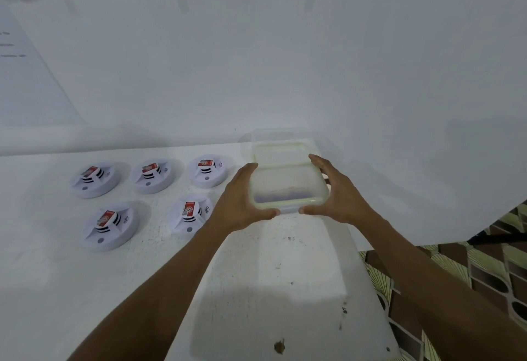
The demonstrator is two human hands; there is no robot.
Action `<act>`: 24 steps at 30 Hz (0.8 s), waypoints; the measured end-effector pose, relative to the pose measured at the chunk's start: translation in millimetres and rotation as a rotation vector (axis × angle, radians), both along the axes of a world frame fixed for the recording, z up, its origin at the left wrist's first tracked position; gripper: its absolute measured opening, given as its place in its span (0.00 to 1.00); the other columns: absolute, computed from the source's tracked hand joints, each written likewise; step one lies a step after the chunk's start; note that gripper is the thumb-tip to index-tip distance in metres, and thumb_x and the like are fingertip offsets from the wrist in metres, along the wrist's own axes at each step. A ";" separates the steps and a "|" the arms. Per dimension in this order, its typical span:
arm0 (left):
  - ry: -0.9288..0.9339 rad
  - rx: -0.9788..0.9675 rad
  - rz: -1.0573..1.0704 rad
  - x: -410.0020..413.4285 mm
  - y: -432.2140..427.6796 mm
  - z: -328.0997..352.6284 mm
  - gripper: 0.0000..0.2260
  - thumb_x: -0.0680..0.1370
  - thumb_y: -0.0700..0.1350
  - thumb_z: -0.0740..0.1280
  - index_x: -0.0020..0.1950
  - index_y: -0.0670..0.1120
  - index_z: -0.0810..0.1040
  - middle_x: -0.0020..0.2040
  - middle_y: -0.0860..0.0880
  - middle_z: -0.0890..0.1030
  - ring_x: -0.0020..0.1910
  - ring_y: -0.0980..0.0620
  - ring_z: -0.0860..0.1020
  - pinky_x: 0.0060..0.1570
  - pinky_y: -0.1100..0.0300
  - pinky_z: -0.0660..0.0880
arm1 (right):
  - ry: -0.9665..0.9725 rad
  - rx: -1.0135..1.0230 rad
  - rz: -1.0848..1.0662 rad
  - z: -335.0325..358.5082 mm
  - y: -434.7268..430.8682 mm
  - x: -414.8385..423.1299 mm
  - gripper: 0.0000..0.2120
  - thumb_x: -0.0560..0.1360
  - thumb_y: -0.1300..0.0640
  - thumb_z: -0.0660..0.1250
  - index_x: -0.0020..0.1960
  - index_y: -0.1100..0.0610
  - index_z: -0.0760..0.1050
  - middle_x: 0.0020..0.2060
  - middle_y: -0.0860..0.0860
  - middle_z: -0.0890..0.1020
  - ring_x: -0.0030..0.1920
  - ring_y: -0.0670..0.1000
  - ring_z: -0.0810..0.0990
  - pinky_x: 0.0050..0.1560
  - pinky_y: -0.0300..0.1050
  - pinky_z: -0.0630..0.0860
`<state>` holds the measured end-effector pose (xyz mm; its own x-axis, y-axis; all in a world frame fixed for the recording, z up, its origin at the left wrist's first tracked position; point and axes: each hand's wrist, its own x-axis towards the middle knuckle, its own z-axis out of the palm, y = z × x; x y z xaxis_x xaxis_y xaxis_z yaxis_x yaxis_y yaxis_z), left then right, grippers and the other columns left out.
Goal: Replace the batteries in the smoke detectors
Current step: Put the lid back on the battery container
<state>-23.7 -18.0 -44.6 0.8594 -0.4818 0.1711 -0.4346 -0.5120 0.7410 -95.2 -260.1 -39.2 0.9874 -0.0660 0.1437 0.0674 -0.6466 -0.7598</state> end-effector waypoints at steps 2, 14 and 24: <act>-0.020 0.004 0.015 -0.9 -0.4 -2.2 0.49 0.63 0.56 0.80 0.76 0.48 0.58 0.74 0.51 0.65 0.71 0.53 0.65 0.69 0.55 0.66 | -0.042 -0.005 -0.028 -4.7 1.5 -0.5 0.53 0.58 0.45 0.83 0.75 0.40 0.58 0.72 0.38 0.66 0.70 0.44 0.68 0.69 0.51 0.70; 0.178 -0.218 0.028 14.1 -23.3 -3.1 0.37 0.69 0.68 0.65 0.74 0.54 0.62 0.68 0.56 0.69 0.66 0.58 0.69 0.62 0.62 0.66 | 0.054 0.211 -0.084 -2.3 13.9 22.6 0.33 0.74 0.33 0.64 0.75 0.41 0.61 0.69 0.41 0.70 0.69 0.44 0.68 0.69 0.46 0.64; 0.115 -0.228 0.088 15.8 -27.1 -10.3 0.36 0.69 0.70 0.65 0.73 0.57 0.60 0.64 0.58 0.72 0.63 0.58 0.71 0.61 0.60 0.67 | -0.069 0.297 -0.178 -12.5 19.0 23.0 0.28 0.72 0.30 0.57 0.68 0.41 0.65 0.60 0.44 0.77 0.62 0.47 0.75 0.63 0.44 0.70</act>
